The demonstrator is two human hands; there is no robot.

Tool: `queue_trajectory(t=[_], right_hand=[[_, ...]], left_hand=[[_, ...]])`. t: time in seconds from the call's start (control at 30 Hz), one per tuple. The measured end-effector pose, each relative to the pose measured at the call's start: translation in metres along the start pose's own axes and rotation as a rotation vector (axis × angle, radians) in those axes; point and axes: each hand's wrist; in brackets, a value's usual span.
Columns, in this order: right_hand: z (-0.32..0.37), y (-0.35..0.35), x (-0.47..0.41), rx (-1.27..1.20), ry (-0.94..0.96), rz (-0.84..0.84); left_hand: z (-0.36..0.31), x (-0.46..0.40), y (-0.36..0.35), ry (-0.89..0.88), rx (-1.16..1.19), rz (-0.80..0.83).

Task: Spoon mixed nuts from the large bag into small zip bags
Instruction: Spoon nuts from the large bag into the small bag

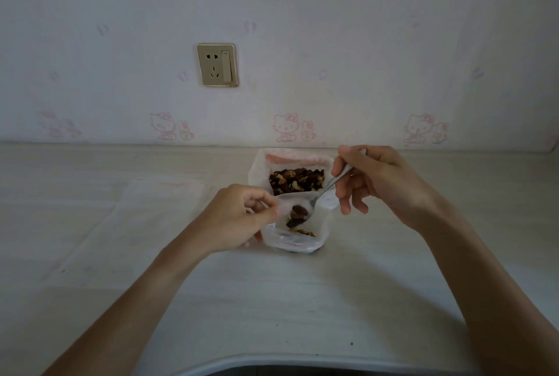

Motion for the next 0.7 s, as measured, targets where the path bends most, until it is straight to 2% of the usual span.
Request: queue_trajectory(t=[0.13,0.23,0.37,0.47,0.57,0.63,0.7], right_hand=[[0.003,-0.003,0.004,0.142,0.157,0.163],[0.003,-0.004,0.004,0.201,0.216,0.147],[0.002,-0.001,0.002,0.143,0.239,0.112],[-0.001,-0.001,-0.002,-0.024,0.189,-0.009],[-0.01,-0.004,-0.008,-0.175,0.034,-0.203],[-0.018,-0.007,-0.011,-0.221,-0.086,-0.299],[-0.024,-0.008,-0.014,-0.241,-0.166,-0.369]], left_hand=[[-0.002,-0.001,0.001,0.041,0.19,0.03],[0.0,-0.002,-0.001,0.096,0.222,0.043],[0.003,-0.003,0.001,0.115,0.118,0.027],[0.0,-0.001,0.01,0.106,0.036,0.112],[-0.004,0.002,0.02,0.121,0.019,0.197],[-0.004,0.002,0.024,0.132,0.037,0.164],[0.0,-0.003,0.024,0.128,0.041,0.06]])
Point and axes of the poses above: each hand's wrist, its own x-axis away from the middle knuckle, its own y-axis out of the back of the hand, z = x × y, and after that the axes turned 7 degrees about x, right-handed
